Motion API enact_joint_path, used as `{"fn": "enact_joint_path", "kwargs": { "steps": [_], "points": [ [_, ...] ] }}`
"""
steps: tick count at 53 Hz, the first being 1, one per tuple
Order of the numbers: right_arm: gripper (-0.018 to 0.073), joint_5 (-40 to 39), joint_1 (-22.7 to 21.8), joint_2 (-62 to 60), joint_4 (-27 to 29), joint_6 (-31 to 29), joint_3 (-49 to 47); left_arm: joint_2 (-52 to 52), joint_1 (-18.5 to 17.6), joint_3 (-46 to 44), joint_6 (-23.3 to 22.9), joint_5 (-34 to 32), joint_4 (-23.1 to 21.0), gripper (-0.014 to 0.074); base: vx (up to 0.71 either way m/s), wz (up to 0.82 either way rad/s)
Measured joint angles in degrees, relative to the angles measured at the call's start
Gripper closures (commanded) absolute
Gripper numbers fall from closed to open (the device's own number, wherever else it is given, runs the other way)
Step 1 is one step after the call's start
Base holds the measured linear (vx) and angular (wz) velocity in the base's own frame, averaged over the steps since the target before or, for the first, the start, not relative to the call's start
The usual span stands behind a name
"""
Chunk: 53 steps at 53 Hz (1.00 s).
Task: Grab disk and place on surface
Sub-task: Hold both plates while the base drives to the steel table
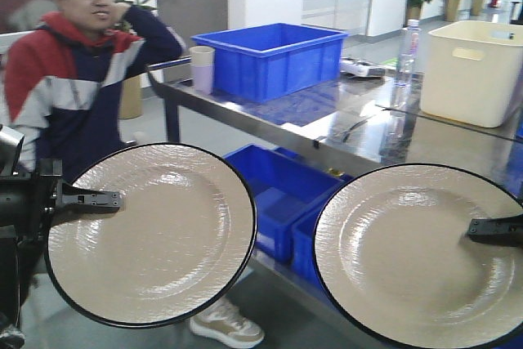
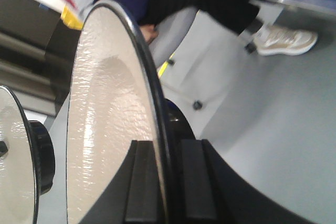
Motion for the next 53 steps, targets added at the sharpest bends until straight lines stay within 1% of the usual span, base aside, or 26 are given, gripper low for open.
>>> {"fn": "enact_joint_path", "kwargs": {
  "steps": [31,53],
  "points": [
    [0.0568,0.0,0.0,0.0,0.0,0.0,0.0,0.0,0.0,0.0,0.0,0.0,0.0,0.0602,0.41,-0.34],
    [0.0568,0.0,0.0,0.0,0.0,0.0,0.0,0.0,0.0,0.0,0.0,0.0,0.0,0.0602,0.38,-0.48]
  ]
}}
